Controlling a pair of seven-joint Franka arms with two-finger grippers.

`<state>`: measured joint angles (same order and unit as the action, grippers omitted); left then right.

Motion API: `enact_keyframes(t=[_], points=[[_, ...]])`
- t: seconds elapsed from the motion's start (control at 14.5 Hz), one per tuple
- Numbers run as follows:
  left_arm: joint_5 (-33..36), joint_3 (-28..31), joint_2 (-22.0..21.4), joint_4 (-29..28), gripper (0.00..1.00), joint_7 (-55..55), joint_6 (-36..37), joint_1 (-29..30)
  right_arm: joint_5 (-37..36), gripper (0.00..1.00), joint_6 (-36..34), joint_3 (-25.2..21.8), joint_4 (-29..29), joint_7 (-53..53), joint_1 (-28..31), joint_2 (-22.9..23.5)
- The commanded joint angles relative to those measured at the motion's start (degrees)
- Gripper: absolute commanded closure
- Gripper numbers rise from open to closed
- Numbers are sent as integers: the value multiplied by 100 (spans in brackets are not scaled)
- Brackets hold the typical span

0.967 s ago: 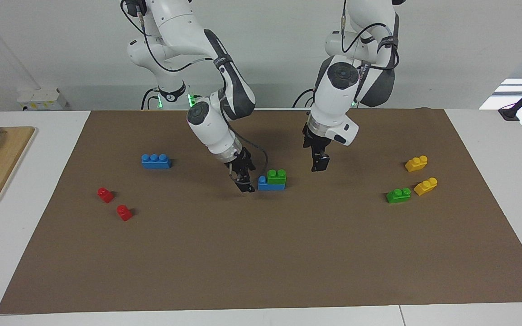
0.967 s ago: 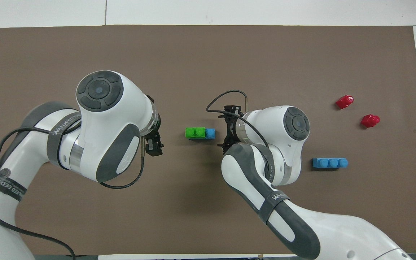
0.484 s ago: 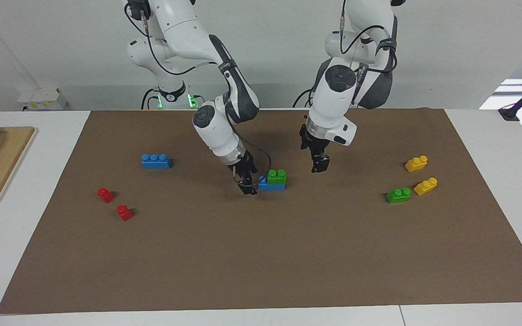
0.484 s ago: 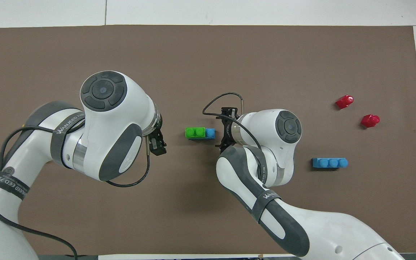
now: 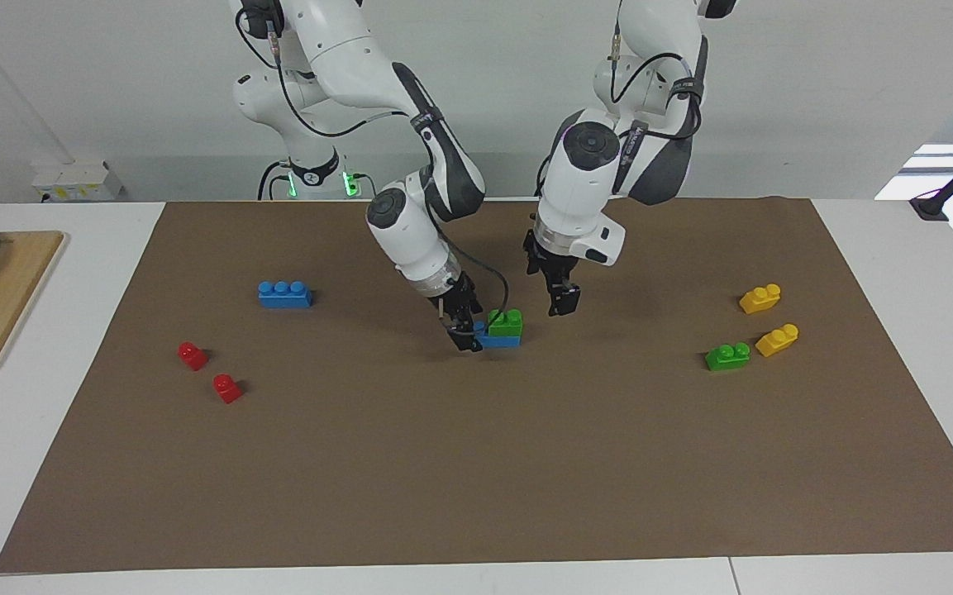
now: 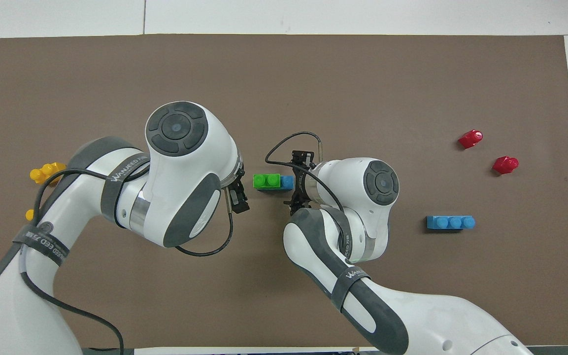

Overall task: Remove green block with left arm and hold with right
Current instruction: 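Grasp the green block with the left gripper beside the right gripper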

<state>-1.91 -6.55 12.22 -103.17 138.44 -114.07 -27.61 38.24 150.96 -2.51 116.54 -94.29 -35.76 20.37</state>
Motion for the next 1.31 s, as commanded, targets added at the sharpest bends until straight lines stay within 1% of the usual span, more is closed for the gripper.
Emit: enact_keyframes(t=[0.0,0.14,0.41,0.55,0.62,0.76,0.9,1.04,1.17,1.24], points=[[243,66,377,209,0,454,-54,-288,148,5,109,-3,-61,-28,-27,73],[261,66,561,350,0,569,-54,-332,157,12,118,-12,-61,-28,-71,73],[305,84,580,508,0,570,43,-236,166,32,109,-12,-61,-10,-18,73],[322,75,589,482,0,561,8,-235,166,43,109,-12,-61,-10,34,81],[314,75,580,456,0,561,34,-236,166,53,109,-12,-61,-19,43,81],[314,75,589,412,0,561,26,-279,175,100,109,-12,-61,-10,52,81],[314,75,580,368,0,561,26,-315,184,100,109,-12,-61,-28,78,81],[314,75,571,289,0,561,-27,-332,403,100,126,-12,-35,16,114,81],[314,66,571,280,0,570,-71,-341,412,100,223,-12,0,42,114,81],[314,66,562,219,0,579,-141,-437,412,100,223,-12,0,42,114,81]])
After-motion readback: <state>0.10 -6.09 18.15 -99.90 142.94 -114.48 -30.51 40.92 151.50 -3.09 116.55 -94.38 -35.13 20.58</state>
